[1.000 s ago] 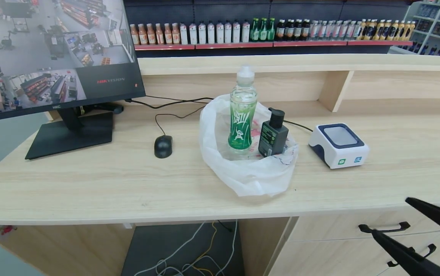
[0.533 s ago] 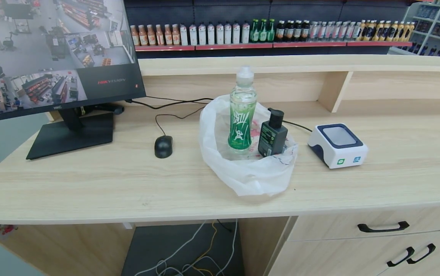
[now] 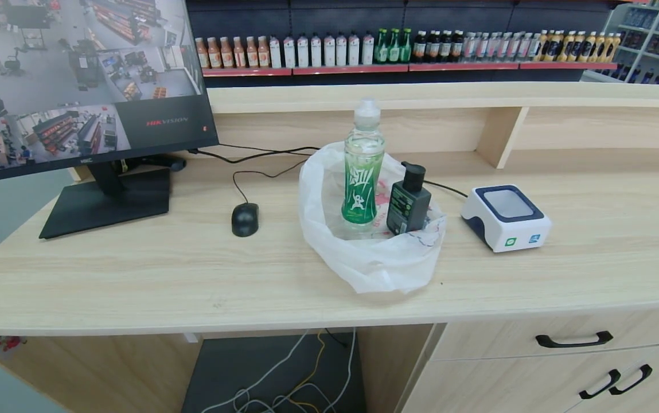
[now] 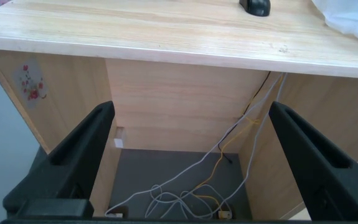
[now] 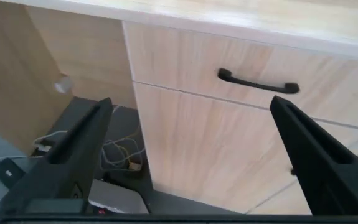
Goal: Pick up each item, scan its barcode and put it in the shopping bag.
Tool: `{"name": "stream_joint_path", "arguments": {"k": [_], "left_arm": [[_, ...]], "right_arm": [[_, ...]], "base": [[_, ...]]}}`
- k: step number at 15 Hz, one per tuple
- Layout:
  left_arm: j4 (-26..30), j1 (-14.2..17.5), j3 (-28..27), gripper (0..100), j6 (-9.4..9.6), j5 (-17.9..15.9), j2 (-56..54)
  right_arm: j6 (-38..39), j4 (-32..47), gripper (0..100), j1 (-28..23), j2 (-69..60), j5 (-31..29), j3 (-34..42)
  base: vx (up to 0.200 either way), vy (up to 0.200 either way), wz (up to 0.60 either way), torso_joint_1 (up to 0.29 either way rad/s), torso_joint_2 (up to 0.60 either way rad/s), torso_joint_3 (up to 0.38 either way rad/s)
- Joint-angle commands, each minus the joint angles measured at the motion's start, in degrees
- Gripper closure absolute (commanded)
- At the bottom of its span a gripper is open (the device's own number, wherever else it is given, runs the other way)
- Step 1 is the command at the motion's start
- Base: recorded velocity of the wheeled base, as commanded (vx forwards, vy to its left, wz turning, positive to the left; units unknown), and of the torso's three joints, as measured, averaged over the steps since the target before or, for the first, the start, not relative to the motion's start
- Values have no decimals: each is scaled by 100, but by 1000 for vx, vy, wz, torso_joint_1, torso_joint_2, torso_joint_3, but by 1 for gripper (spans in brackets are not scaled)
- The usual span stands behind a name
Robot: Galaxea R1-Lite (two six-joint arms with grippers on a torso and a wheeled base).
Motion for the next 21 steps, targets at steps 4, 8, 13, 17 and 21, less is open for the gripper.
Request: {"name": "stream_joint_path", "arguments": {"k": [4, 8, 13, 17, 21], "left_arm": [[0, 1, 0, 0, -1, 3, -2], [0, 1, 0, 0, -10, 3, -2], [0, 1, 0, 0, -10, 3, -2], [0, 1, 0, 0, -28, 3, -2], [9, 1, 0, 0, -19, 3, -2]], "right_arm": [[-148, -31, 0, -811, -651, 9, 19], [-175, -304, 0, -794, -678, -35, 195], [396, -163, 0, -759, -678, -194, 195], [396, -154, 0, -759, -678, -194, 195], [405, -154, 0, -759, -678, -202, 195]], "base": [[0, 0, 0, 0, 0, 0], [0, 0, 0, 0, 0, 0], [-120, 0, 0, 7, 4, 0], [0, 0, 0, 0, 0, 0], [0, -100, 0, 1, 1, 1]]}}
